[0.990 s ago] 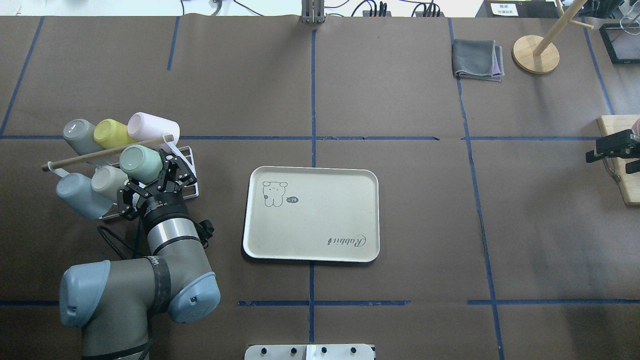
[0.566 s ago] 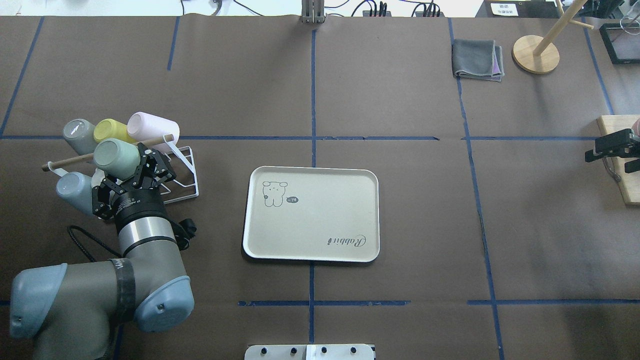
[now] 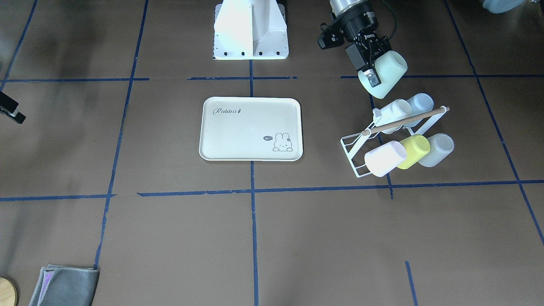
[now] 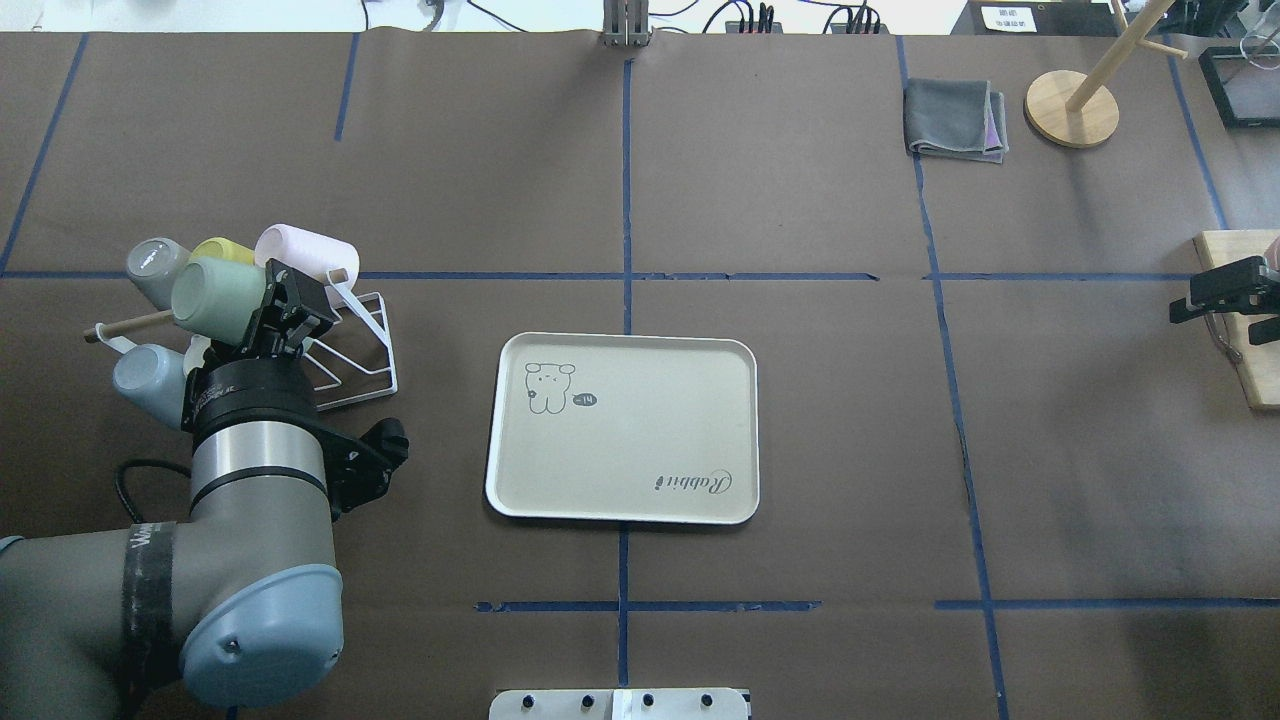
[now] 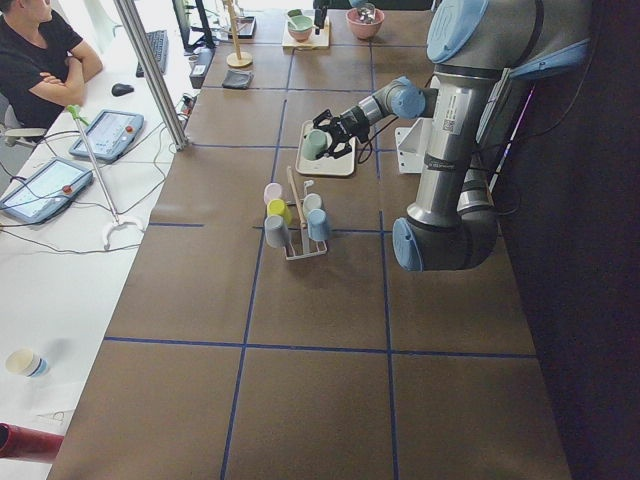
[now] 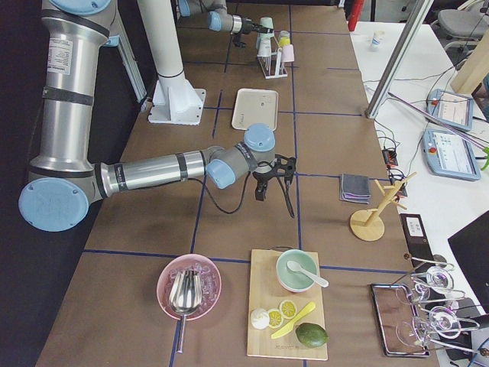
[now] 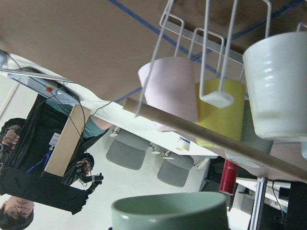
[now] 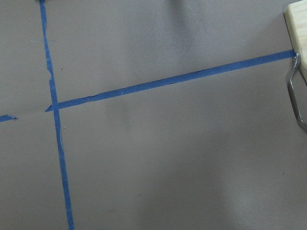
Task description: Pick up and place green cup on tray
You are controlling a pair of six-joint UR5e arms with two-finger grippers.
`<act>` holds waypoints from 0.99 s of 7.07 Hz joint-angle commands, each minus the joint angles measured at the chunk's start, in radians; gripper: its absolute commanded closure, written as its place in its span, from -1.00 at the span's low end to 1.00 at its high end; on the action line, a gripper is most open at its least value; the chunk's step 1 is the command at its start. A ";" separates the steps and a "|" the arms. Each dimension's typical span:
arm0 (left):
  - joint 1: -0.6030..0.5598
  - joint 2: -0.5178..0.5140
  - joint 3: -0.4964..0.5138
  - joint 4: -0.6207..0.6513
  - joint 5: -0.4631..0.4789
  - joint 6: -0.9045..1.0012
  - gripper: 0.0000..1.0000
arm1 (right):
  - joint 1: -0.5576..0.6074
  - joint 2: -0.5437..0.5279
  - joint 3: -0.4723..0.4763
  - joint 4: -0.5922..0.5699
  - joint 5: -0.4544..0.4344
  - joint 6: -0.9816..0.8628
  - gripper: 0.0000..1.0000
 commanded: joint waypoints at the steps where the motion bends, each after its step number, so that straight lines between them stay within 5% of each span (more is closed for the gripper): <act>1: -0.001 -0.024 -0.001 -0.269 -0.076 -0.242 -0.46 | 0.000 0.000 0.000 0.000 0.000 0.000 -0.98; 3: 0.000 -0.020 0.048 -0.538 -0.098 -0.516 -0.44 | 0.000 0.002 -0.001 -0.001 0.000 0.000 -0.98; 7: 0.005 -0.026 0.311 -1.162 -0.124 -0.860 -0.23 | 0.005 0.002 -0.003 -0.001 0.000 0.000 -0.98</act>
